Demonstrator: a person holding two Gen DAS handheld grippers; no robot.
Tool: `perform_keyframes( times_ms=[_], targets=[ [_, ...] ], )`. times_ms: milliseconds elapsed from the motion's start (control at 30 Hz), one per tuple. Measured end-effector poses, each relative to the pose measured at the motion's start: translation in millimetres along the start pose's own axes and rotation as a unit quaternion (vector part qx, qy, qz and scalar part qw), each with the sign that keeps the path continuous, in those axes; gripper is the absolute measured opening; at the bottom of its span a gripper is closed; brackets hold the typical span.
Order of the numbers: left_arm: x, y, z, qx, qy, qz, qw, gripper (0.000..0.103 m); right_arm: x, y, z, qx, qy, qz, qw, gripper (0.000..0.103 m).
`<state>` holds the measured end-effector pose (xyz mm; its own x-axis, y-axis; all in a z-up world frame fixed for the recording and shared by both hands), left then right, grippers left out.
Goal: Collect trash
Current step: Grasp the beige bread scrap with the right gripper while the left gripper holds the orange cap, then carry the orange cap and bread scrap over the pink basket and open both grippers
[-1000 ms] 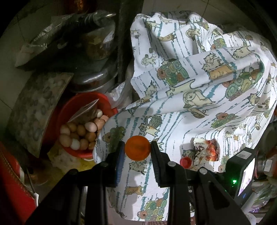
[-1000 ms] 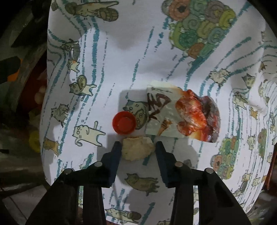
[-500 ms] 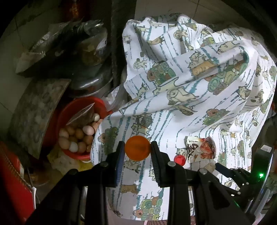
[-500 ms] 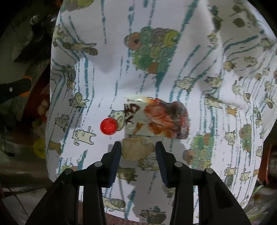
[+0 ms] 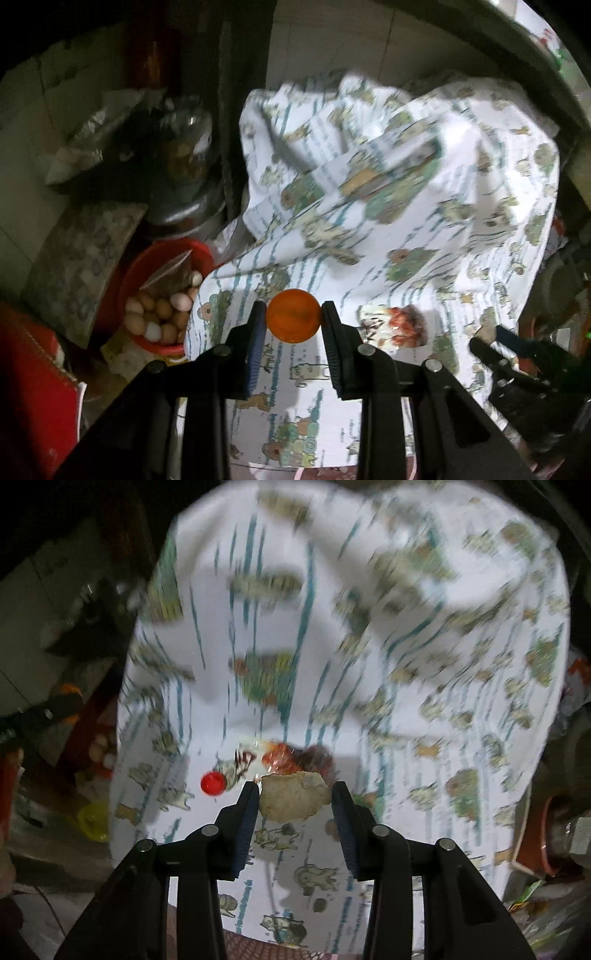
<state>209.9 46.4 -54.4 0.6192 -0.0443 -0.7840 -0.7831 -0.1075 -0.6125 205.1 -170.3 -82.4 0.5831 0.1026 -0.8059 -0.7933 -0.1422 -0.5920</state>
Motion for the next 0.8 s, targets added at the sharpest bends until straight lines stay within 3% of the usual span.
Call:
perform_keyframes(
  times_ms=[100, 433, 600, 800],
  targets=[
    [-22.6, 2.8, -11.1, 0.001, 0.010, -0.014, 0.9999, 0.028, -37.0, -4.6, -11.1, 0.001, 0.007, -0.038, 0.999, 0.043],
    [-97.3, 28.5, -40.1, -0.004, 0.037, -0.054, 0.9978, 0.028, -125.5, 18.1, -26.8, 0.036, -0.010, -0.100, 0.994, 0.043],
    [-104.7, 58.4, -47.9, -0.017, 0.056, -0.032, 0.9978, 0.028, -144.8, 38.4, -35.5, 0.075, -0.035, -0.098, 0.992, 0.043],
    [-77.7, 113.7, -51.8, -0.034, 0.058, 0.024, 0.9974, 0.028, -134.5, 68.8, -42.8, 0.134, -0.065, -0.063, 0.987, 0.043]
  ],
)
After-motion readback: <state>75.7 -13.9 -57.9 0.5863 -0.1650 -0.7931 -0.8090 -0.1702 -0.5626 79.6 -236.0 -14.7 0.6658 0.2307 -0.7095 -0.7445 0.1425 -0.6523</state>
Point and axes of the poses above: each gripper's, at about its wrist camera, not at the fingertips, and x roughly the way its jaws point, z to its left, y to its underside, the point moved 3 cm from there along x, roughly the way its jaws point, and after that the axes turned 3 degrees about -z, right-handed, at the moved point
